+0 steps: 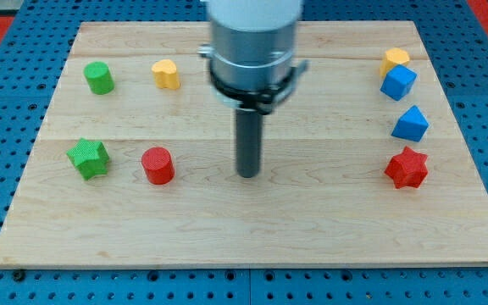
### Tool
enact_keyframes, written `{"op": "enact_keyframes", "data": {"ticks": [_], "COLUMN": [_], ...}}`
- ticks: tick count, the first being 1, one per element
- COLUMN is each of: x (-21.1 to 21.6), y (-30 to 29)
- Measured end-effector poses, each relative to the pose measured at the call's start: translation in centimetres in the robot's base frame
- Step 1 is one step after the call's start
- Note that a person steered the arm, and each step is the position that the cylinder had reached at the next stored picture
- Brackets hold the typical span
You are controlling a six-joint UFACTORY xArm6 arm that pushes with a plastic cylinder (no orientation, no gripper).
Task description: Move the red circle parallel below the red star
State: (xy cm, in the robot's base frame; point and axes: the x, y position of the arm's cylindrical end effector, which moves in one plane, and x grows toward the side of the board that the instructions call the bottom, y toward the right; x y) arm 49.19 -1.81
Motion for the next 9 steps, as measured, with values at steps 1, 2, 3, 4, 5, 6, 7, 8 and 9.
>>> {"op": "enact_keyframes", "data": {"ticks": [1,2,3,4,5,6,7,8,9], "x": [-4.1,-4.1,-2.0,2.2,3.3,3.3,2.4,0.0,-1.8], "y": [-5.6,-10.4,-12.3,-12.4,-12.2,-9.0,-3.7,1.5,6.6]}}
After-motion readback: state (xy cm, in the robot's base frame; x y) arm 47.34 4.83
